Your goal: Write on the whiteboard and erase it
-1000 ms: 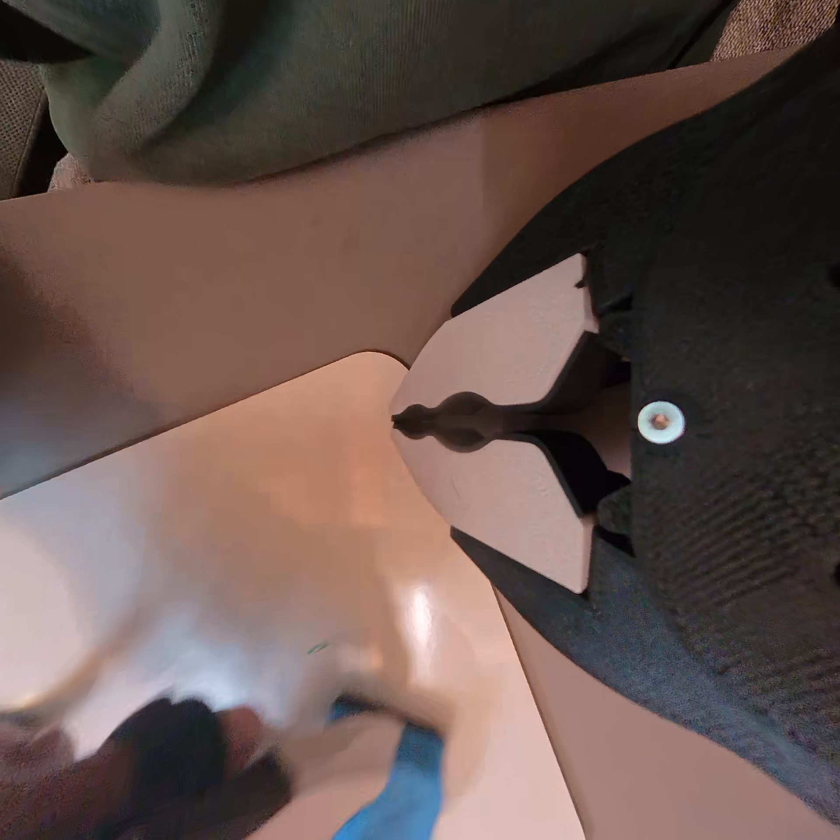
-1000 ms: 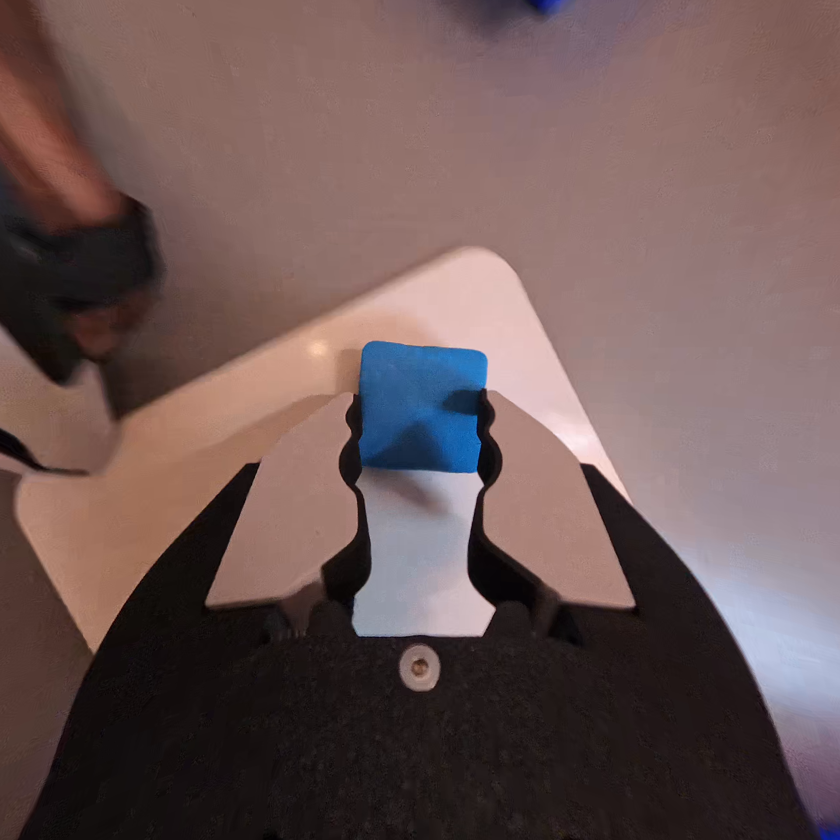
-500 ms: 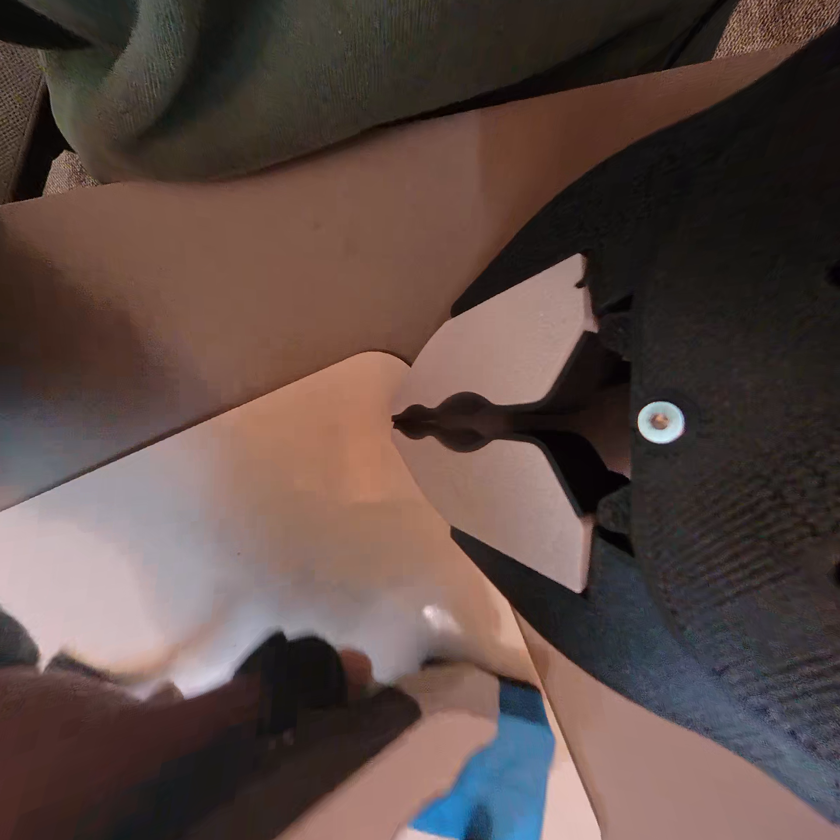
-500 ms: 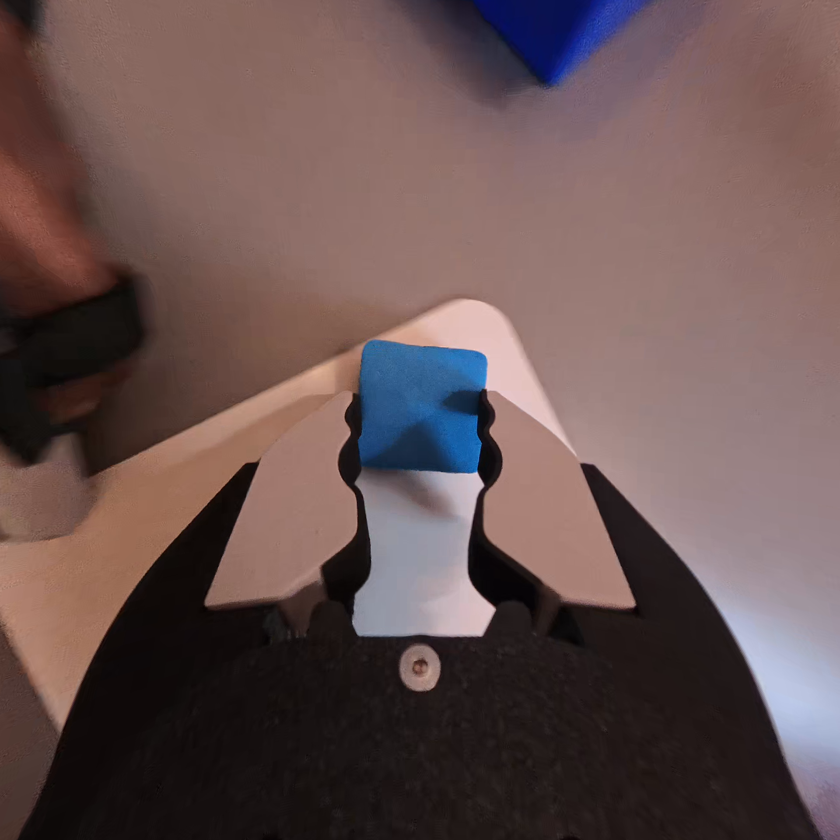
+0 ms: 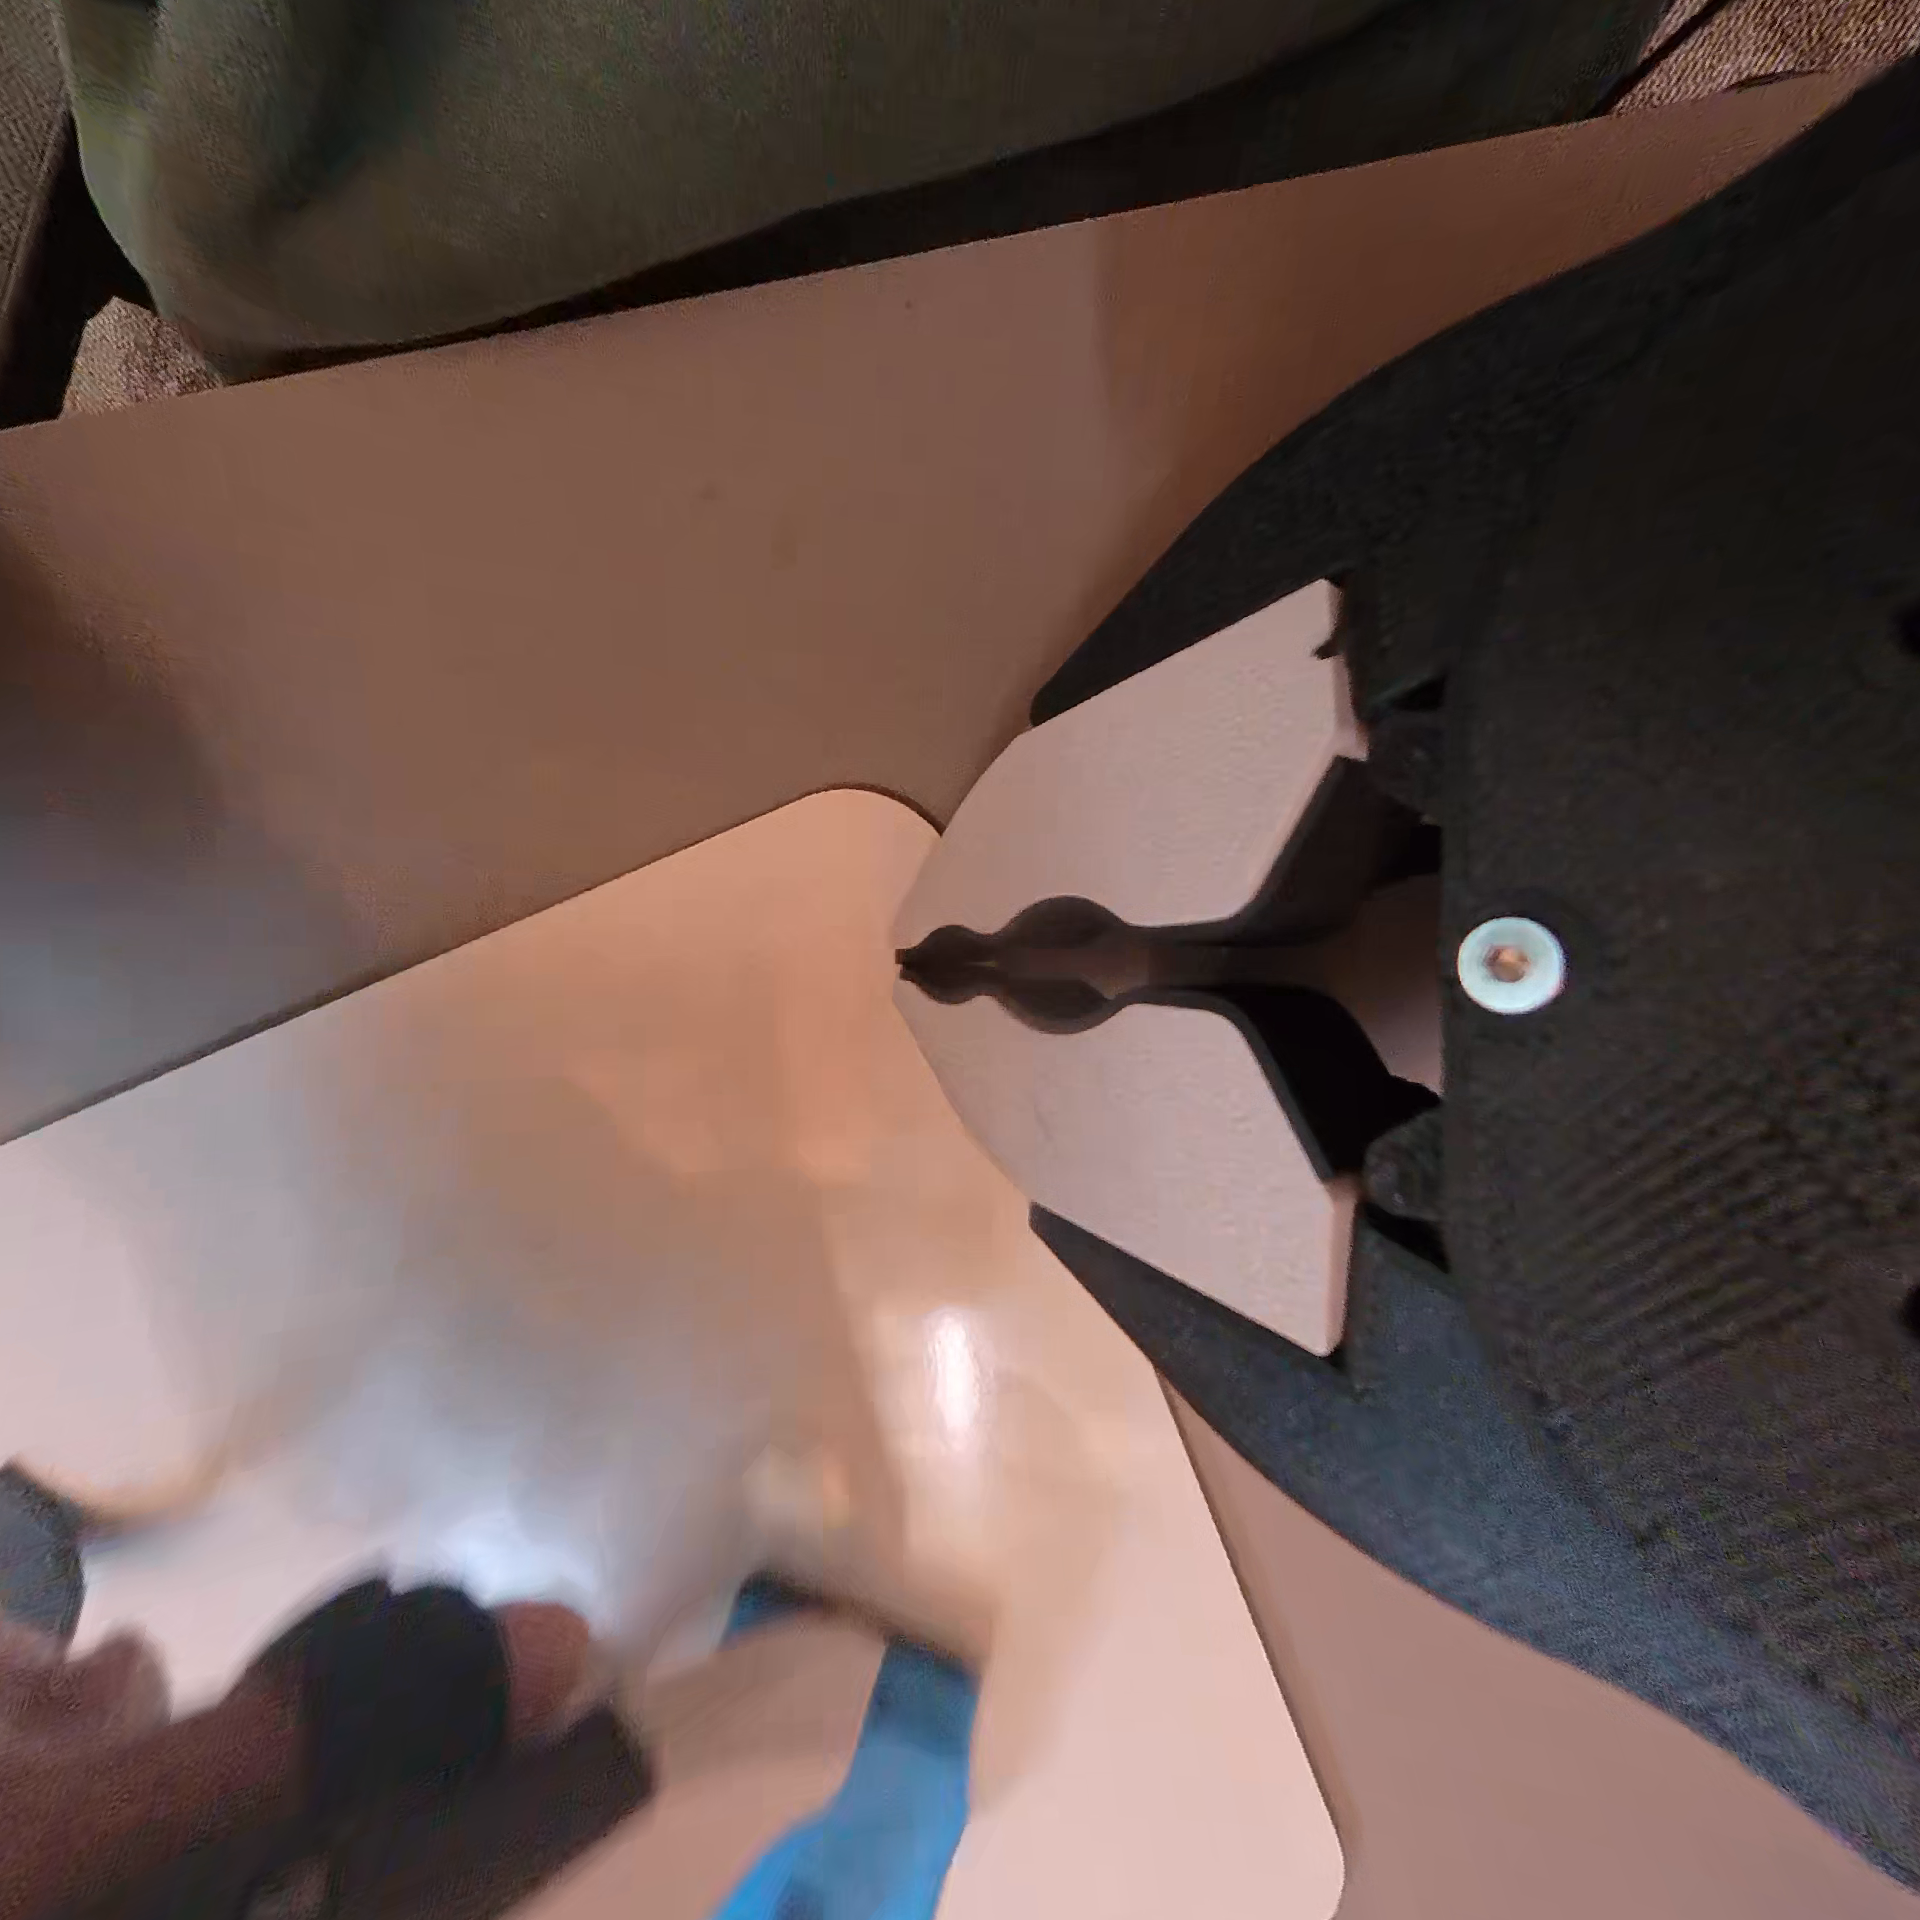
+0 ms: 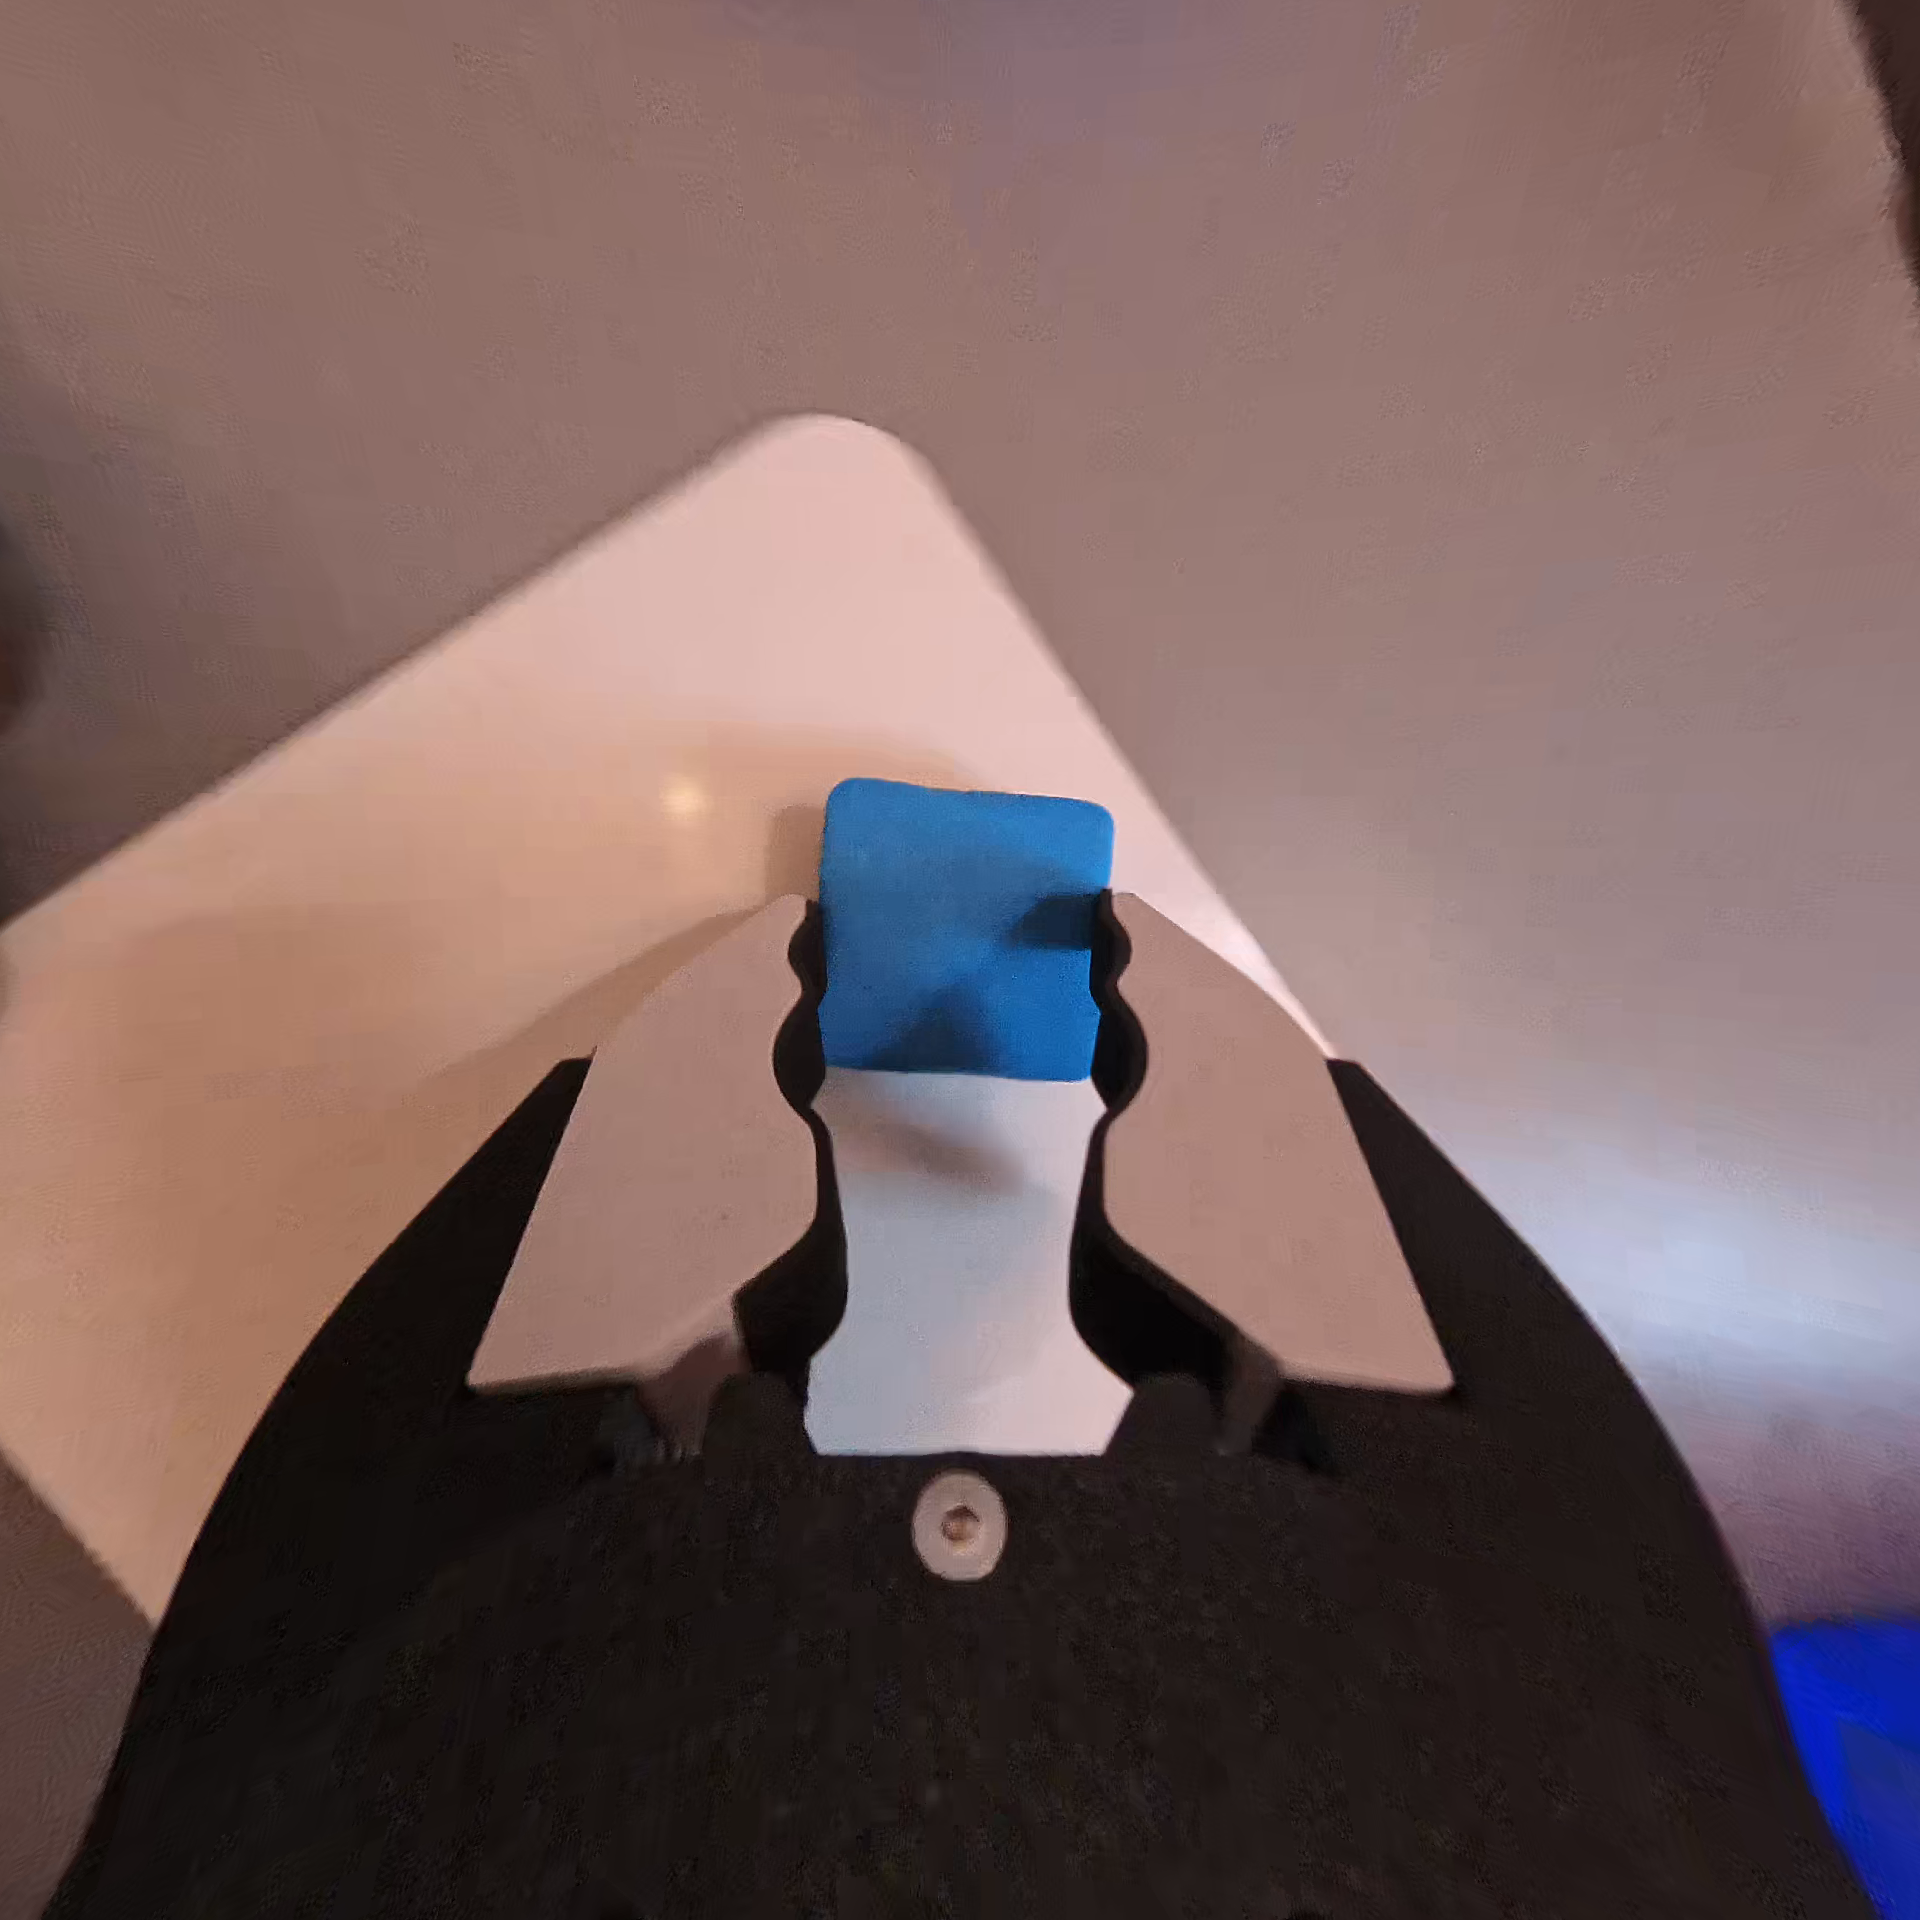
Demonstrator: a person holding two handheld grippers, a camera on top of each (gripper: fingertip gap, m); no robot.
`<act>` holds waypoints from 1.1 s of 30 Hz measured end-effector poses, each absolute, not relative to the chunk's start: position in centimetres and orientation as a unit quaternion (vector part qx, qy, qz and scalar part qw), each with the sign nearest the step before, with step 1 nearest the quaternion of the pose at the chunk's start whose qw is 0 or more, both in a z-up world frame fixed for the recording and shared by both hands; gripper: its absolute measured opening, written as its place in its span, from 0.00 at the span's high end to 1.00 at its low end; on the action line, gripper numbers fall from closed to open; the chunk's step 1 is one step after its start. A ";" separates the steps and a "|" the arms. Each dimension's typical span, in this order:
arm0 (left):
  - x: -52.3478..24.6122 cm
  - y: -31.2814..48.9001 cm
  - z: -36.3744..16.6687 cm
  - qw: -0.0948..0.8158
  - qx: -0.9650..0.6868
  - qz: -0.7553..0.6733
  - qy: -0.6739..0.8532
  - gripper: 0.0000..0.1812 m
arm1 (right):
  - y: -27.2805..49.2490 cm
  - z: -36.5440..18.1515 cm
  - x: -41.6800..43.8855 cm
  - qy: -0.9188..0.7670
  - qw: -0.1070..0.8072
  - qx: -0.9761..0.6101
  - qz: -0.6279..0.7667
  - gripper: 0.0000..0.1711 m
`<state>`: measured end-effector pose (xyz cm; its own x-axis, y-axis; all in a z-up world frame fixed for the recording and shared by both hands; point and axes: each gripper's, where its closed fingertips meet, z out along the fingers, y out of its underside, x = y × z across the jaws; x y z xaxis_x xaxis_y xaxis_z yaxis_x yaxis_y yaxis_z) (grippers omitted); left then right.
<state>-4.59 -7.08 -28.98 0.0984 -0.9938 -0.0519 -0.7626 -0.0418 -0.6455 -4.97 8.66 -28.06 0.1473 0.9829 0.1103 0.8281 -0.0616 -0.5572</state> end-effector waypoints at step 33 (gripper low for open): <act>-4.9 -7.2 -29.2 0.260 -0.695 -0.224 0.631 1.00 | 6.7 -28.2 7.4 -0.535 0.262 -0.795 0.119 0.71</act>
<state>-4.90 -7.20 -29.18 0.1027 -0.9946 -0.0178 -0.7618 -0.0672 -0.6443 7.44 6.68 -28.16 0.3998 0.9122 0.0899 0.7871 -0.2915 -0.5436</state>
